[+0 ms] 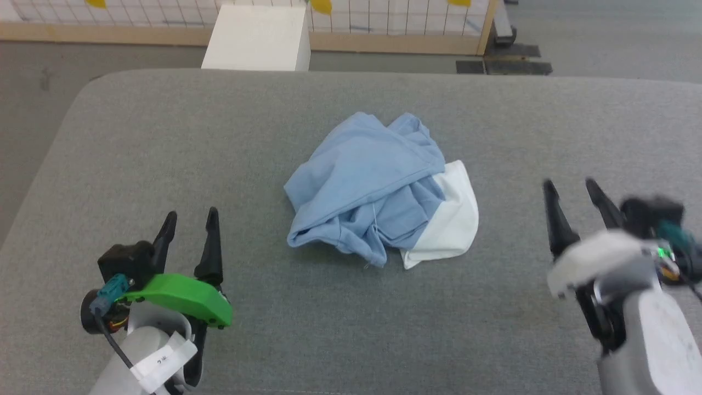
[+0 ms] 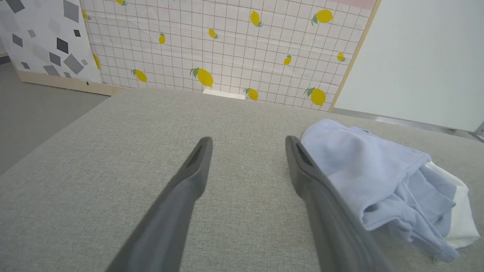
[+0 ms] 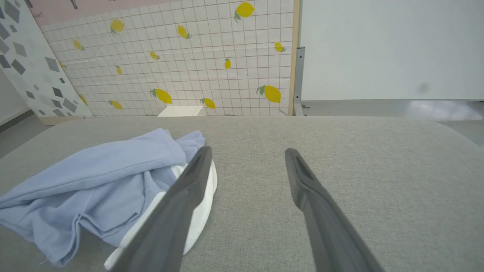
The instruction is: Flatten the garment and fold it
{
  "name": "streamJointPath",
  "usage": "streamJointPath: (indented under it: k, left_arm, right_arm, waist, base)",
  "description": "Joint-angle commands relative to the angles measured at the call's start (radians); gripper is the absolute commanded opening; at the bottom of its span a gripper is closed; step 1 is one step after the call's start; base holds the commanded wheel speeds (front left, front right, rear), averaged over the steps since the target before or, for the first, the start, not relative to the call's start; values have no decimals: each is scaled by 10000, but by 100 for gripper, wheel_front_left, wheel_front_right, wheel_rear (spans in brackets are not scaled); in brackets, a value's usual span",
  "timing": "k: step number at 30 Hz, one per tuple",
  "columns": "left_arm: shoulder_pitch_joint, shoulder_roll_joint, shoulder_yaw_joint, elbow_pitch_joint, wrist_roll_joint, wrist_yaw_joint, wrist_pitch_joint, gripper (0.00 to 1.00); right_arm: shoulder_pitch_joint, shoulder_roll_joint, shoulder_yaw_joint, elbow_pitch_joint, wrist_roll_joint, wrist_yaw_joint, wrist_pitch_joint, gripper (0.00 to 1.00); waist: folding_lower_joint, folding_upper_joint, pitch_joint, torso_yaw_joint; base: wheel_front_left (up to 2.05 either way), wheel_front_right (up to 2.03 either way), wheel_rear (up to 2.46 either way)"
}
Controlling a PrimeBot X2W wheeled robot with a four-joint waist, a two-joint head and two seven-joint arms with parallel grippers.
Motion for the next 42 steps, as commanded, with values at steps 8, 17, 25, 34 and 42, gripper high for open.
streamJointPath:
  k: [8,17,25,34,42]
  left_arm:
    - [-715,-323,-187,-227,107,-34,-31,100]
    - [-1220,-673,-296,-23,186,-265,-40,100]
    - [-1225,-815,-224,378,192,-449,-45,100]
    - [-1075,-817,-211,588,262,-571,-46,100]
    - [-616,-782,-218,640,143,-521,-24,100]
  right_arm:
    - [-3528,-1028,2170,2175,-334,-15,4205,100]
    - [-5057,-1719,3949,4078,-179,-15,6498,100]
    - [-4960,-1976,4929,4581,991,-15,6666,0]
    - [-5000,-2703,2539,3474,1678,-15,4459,0]
    - [-1381,-2622,-1332,1400,929,-15,4528,0]
  waist:
    - [0,-1,1706,963]
    - [0,-1,2532,1714]
    - [0,-1,2355,1582]
    - [0,-1,1244,929]
    - [0,-1,484,412]
  base:
    - [0,0,0]
    - [0,0,0]
    - [0,0,0]
    - [0,0,0]
    - [0,0,0]
